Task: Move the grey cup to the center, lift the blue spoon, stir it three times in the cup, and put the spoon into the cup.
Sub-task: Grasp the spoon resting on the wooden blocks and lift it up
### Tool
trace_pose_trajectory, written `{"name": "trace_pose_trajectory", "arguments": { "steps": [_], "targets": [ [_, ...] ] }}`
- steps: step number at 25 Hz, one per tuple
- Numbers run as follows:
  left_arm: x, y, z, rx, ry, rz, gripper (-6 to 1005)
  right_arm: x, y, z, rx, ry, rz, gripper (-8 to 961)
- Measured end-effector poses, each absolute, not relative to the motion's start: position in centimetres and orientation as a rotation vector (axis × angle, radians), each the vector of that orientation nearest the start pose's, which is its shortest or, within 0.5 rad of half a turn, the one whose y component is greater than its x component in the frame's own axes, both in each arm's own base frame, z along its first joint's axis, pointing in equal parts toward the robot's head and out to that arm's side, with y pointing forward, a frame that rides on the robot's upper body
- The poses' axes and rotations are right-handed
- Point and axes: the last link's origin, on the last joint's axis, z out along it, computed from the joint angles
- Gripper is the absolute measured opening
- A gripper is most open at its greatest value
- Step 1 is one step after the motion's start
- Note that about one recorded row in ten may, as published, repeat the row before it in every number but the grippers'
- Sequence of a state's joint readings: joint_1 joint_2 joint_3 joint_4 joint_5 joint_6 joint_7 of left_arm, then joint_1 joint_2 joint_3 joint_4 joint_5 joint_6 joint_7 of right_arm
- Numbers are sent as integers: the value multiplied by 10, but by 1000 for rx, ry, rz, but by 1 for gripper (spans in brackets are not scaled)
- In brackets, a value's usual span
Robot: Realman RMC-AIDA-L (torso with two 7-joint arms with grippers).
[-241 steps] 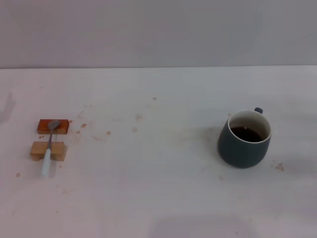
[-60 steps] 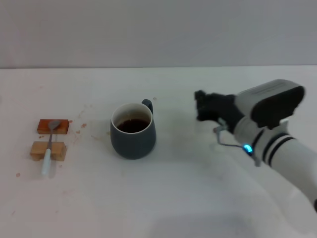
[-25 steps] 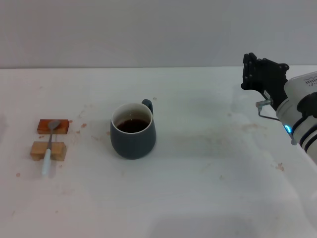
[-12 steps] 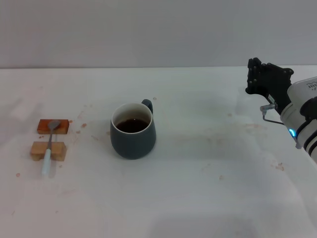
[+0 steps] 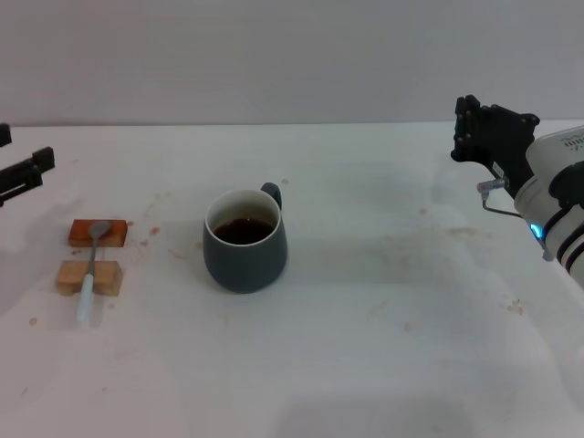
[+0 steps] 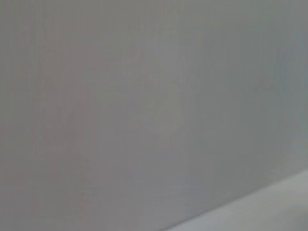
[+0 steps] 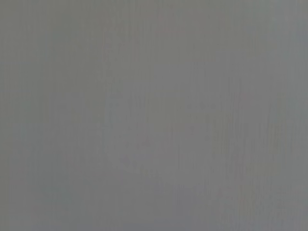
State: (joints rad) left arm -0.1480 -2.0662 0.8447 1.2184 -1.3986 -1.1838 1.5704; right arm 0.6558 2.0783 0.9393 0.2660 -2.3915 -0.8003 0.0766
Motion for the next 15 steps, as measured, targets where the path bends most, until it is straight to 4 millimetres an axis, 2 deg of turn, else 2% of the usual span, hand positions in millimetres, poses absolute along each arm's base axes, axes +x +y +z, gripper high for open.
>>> {"name": "trace_pose_trajectory", "arguments": {
  "steps": [5, 6, 11, 15],
  "targets": [
    [-318, 328, 109, -2047, -589, -301, 694, 257, 409, -48, -1810, 529, 605, 47],
    [-323, 333, 109, -1988, -559, -206, 694, 257, 409, -48, -1811, 529, 605, 47],
    [-328, 342, 103, -1880, -496, -63, 693, 257, 409, -48, -1811, 530, 601, 47],
    [-330, 348, 100, -1728, -412, 57, 692, 258, 409, -49, -1814, 536, 593, 47]
  ]
}}
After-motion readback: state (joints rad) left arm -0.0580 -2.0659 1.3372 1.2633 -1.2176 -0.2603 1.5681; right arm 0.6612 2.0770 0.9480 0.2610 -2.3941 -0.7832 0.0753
